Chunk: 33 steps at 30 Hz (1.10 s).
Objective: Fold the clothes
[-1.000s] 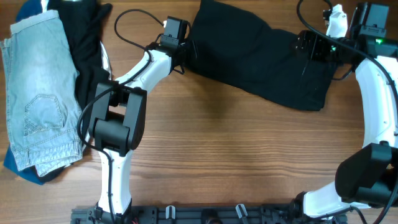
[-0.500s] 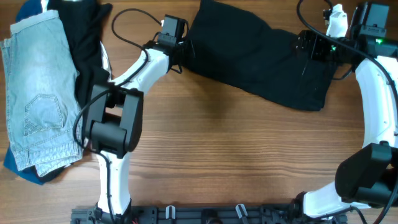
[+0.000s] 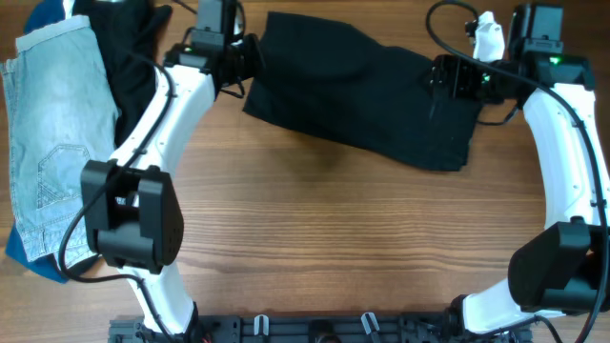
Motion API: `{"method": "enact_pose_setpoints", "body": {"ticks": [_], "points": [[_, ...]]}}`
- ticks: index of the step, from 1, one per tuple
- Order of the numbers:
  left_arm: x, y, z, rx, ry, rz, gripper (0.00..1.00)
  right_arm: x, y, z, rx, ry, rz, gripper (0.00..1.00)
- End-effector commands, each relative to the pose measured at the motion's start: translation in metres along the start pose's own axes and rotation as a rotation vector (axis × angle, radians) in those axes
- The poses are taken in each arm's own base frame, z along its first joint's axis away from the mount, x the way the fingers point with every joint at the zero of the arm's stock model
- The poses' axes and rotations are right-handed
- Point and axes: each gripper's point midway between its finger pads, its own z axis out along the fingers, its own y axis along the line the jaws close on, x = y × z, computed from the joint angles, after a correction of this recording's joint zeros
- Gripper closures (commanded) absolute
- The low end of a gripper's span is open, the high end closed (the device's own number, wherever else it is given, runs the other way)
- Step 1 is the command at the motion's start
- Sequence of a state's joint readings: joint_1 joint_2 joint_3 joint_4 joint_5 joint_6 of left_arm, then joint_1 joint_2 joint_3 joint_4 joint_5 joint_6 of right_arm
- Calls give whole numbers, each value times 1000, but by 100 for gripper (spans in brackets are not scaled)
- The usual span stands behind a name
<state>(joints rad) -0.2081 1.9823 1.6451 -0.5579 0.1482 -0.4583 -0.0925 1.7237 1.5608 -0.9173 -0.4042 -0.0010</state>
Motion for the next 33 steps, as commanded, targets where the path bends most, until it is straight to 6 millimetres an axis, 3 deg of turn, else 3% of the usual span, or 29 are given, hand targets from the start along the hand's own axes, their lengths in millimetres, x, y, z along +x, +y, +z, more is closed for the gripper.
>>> {"method": "enact_pose_setpoints", "body": {"ticks": [1, 6, 12, 18, 22, 25, 33], "points": [[-28, 11, -38, 9, -67, -34, 96, 3, 6, -2, 23, 16, 6, 4], [-33, 35, -51, -31, -61, -78, 96, 16, 15, 1, 14, 69, 20, 1], [-35, 50, -54, -54, -56, -100, 96, 32, 37, 8, 8, 136, 6, 1], [-41, 60, -60, -62, -67, -116, 96, 62, 52, 25, 25, 224, 37, 0], [-45, 63, -65, -64, -79, -122, 96, 108, 40, 43, 91, 344, 107, 1], [-45, 63, -66, -64, -82, -123, 96, 140, 11, 54, 238, 391, 217, 2], [-45, 63, -66, -64, -80, -124, 96, 182, -9, 84, 269, 401, 299, 19]]}}
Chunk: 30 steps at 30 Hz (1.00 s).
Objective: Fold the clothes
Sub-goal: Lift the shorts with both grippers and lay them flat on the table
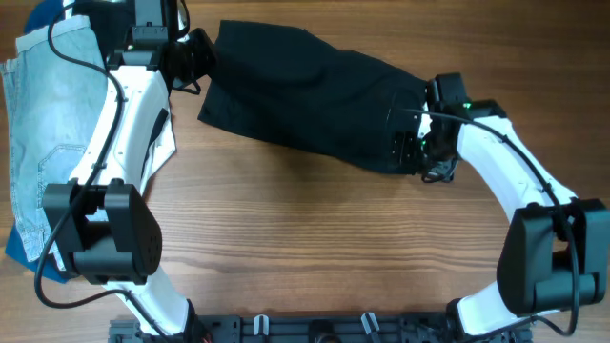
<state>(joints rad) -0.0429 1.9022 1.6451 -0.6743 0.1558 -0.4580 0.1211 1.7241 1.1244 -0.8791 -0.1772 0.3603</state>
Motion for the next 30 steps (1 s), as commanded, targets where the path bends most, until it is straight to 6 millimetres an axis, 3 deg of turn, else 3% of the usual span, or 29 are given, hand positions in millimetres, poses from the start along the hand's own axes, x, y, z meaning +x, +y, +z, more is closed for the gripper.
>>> {"method": "enact_pose_setpoints", "body": {"ticks": [1, 8, 11, 13, 15, 18, 19, 21, 24, 27, 30], "points": [[-13, -6, -19, 27, -44, 8, 96, 5, -8, 15, 19, -17, 32, 21], [-8, -3, -19, 15, -25, 4, 96, -13, -2, 20, -18, -98, 47, 37], [-8, -3, -19, 15, -24, 4, 96, -19, 1, 20, -29, -123, 42, 54], [-8, -3, -19, 15, -24, 4, 96, -22, 2, 19, -34, -135, 40, 79], [-8, -3, -19, 14, -24, 4, 96, -30, 5, 18, -47, -165, 34, 96], [-12, -4, -22, 22, -40, 5, 96, -50, 16, 1, -83, -236, 14, 96], [-17, -5, -28, 28, -56, 13, 96, -62, 21, -16, -102, -281, -1, 96], [-35, -16, -58, 60, -128, 36, 96, -90, 30, -71, -153, -404, -35, 96], [-54, -36, -111, 121, -245, 57, 96, -118, 28, -160, -201, -589, -61, 96], [-63, -53, -171, 185, -362, 80, 96, -131, 18, -263, -238, -812, -92, 96], [-62, -66, -237, 247, -477, 102, 96, -122, 12, -356, -267, -1010, -121, 96]]}}
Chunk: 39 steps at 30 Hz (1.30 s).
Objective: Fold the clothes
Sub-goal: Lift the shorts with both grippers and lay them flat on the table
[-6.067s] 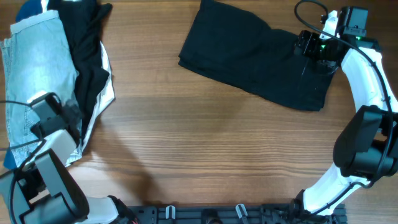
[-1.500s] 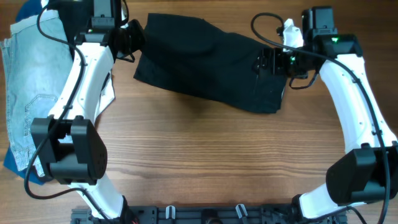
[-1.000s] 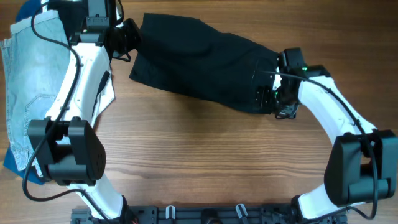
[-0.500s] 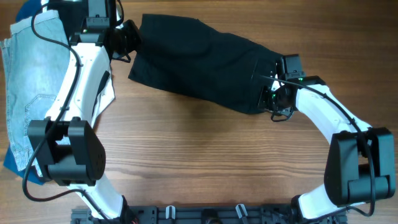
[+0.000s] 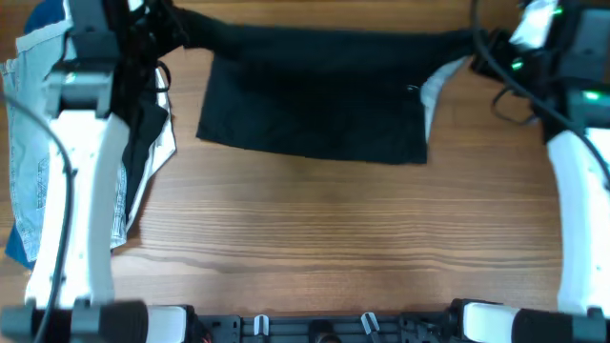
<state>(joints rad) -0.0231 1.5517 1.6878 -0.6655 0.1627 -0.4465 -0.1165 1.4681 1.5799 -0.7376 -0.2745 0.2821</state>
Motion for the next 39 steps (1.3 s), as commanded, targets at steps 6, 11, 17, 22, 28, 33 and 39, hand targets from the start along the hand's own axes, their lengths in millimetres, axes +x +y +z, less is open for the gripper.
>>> {"method": "enact_pose_setpoints", "body": {"ticks": [6, 11, 17, 22, 28, 33, 39], "points": [[-55, -57, -193, 161, -395, 115, 96, -84, 52, -169, -66, -393, -158, 96], [-52, -63, -299, 184, -606, 164, 96, -67, 75, -245, -90, -515, -199, 96], [-41, -45, -331, 109, -657, 139, 96, -42, 60, -282, 24, -546, -165, 96], [-44, -32, -267, 29, -516, 127, 96, -32, 32, -222, 95, -342, -104, 96], [-24, 8, -99, -137, -163, 105, 96, -16, -24, -77, 176, 28, -57, 96], [26, 49, 60, -186, 98, 86, 96, 7, -79, 64, 203, 217, -13, 96], [83, 63, 204, -140, 125, 122, 96, 31, -121, 199, 163, 206, -11, 96]]}}
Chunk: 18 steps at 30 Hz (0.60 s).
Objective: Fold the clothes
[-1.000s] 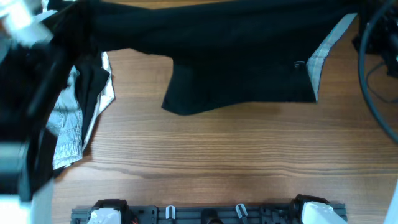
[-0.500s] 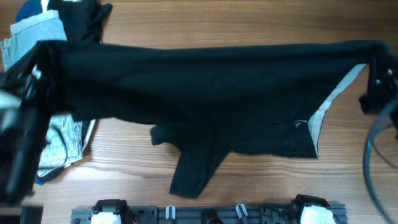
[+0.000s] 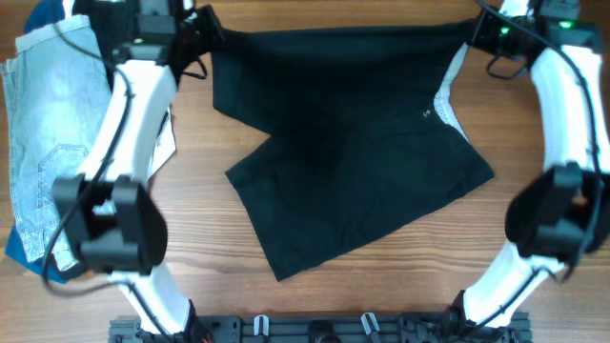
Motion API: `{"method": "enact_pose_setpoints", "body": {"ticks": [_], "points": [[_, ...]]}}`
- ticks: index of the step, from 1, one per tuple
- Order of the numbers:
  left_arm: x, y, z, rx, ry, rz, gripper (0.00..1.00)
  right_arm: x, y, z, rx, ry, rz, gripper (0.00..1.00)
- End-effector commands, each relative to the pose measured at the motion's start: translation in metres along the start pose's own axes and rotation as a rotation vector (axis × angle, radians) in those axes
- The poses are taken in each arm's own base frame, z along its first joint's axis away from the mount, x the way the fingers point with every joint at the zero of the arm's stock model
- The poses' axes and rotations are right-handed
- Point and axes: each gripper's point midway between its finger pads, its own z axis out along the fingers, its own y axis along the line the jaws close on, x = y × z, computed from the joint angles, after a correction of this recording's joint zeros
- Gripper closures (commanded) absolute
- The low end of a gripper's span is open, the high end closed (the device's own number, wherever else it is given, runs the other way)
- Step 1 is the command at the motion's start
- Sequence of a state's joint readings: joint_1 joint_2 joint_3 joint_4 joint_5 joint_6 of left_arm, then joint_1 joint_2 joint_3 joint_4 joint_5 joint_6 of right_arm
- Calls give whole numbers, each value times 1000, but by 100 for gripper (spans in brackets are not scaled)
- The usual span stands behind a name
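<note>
A pair of black shorts (image 3: 353, 162) lies spread on the wooden table (image 3: 381, 295). Its waistband runs along the far edge and its two legs fan out toward the front. My left gripper (image 3: 203, 33) is shut on the waistband's left corner. My right gripper (image 3: 473, 34) is shut on the right corner, where a white lining (image 3: 448, 100) shows. The fingertips of both are partly hidden by cloth and arm.
A pile of clothes sits at the left edge: light denim jeans (image 3: 48, 124), a dark garment under the left arm (image 3: 152, 124) and a blue piece (image 3: 19, 252) at the bottom. A black rail (image 3: 315, 329) runs along the front edge.
The shorts were stretched taut between the grippers with only a short band of cloth showing. Now the legs lie spread on the table toward the front. Both grippers still hold the waistband corners.
At first the shorts lay bunched across the far side with a gripper at each end. Then both arms and the cloth were further left. Later the shorts hung stretched wide between the grippers, and now they lie opened flat on the table.
</note>
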<state>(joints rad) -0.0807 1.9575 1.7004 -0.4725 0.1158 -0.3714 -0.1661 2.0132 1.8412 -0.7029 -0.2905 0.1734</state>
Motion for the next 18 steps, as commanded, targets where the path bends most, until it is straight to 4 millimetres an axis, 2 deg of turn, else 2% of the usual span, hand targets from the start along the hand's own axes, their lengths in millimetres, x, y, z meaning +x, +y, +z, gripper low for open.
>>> {"method": "enact_pose_setpoints", "body": {"ticks": [1, 2, 3, 4, 5, 6, 7, 9, 11, 13, 15, 18], "points": [[4, 10, 65, -37, -68, 42, 89, 0, -41, 59, 84, -26, 11, 96], [8, 8, 80, -24, -85, 50, 71, -3, -40, 78, 68, -54, 8, 95], [6, 3, 95, -1, -124, 59, 35, -11, -30, 97, 12, -106, -21, 43], [2, 2, 99, 11, -150, 62, 17, -15, -24, 100, -8, -127, -32, 14], [-6, -1, 99, 27, -185, 63, 0, -21, -19, 103, -22, -155, -42, 0], [-14, -4, 97, 39, -217, 64, 0, -26, -15, 102, -30, -178, -39, 0], [-29, -8, 87, 53, -258, 63, 0, -38, -9, 92, -44, -216, -6, 0], [-43, -10, 68, 57, -274, 57, 0, -49, -2, 74, -51, -244, -1, 0], [-52, -15, 32, 54, -254, 54, 0, -60, 8, 43, -50, -266, -35, 0], [-50, -22, -1, 57, -206, 53, 0, -64, 18, 9, -46, -266, -58, 0], [-33, -28, -40, 68, -108, 48, 0, -60, 28, -26, -40, -246, -78, 0], [-3, -25, -75, 41, 27, 33, 0, -41, 39, -57, -38, -178, -67, 0]]}}
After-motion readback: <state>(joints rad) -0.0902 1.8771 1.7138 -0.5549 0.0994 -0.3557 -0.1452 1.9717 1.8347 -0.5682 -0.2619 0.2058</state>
